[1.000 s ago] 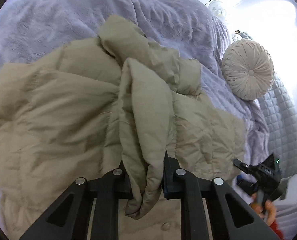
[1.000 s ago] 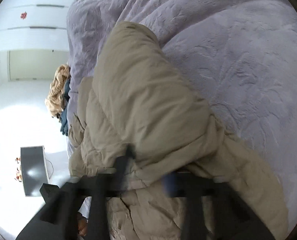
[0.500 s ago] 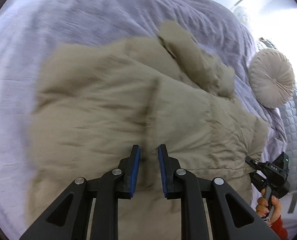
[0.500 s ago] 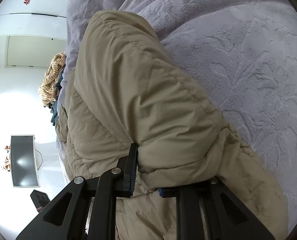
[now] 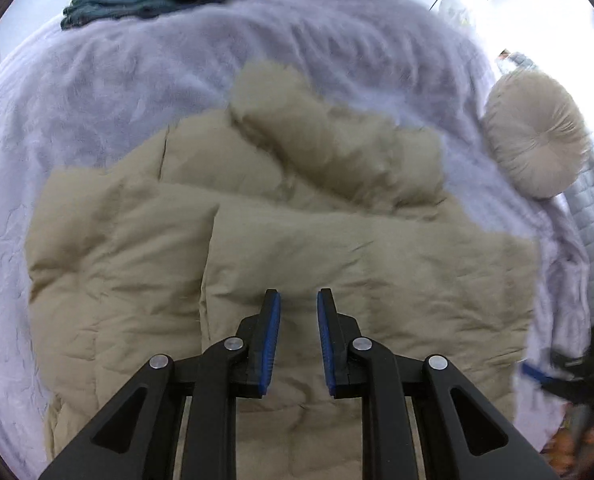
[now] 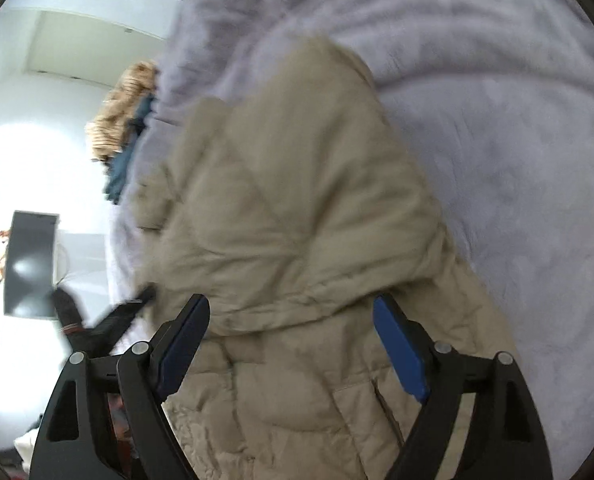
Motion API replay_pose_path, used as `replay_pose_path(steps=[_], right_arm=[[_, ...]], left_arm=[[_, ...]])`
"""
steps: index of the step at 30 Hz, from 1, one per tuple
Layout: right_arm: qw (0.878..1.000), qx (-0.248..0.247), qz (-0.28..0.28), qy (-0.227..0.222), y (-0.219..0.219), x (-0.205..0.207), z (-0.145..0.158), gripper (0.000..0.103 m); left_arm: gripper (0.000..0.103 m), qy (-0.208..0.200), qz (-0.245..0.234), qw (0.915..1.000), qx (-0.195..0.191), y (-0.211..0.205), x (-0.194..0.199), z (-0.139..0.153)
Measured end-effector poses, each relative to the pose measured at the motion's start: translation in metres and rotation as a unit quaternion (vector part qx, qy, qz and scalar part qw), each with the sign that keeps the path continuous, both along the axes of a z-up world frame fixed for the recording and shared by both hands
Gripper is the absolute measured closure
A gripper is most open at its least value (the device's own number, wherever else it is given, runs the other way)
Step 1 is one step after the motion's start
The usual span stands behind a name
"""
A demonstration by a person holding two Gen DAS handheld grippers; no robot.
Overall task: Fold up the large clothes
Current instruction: 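Fold the hem up toward the collar with both tools, then open them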
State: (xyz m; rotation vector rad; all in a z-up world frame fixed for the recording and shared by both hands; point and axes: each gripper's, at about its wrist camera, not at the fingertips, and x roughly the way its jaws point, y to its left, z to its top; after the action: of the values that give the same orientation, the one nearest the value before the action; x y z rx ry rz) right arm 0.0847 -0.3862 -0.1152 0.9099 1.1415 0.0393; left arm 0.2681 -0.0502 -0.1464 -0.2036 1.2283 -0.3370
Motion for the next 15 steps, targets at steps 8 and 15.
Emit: replay_pose_path(steps=[8, 15], right_arm=[[0.990, 0.029, -0.132, -0.027, -0.082, 0.027, -0.018, 0.017], [0.982, 0.144, -0.105, -0.061, -0.076, 0.075, -0.050, 0.080]], left_arm=[[0.082, 0.017, -0.003, 0.9997, 0.017, -0.003, 0.004, -0.019], [0.082, 0.025, -0.004, 0.9988, 0.041, -0.007, 0.006, -0.029]])
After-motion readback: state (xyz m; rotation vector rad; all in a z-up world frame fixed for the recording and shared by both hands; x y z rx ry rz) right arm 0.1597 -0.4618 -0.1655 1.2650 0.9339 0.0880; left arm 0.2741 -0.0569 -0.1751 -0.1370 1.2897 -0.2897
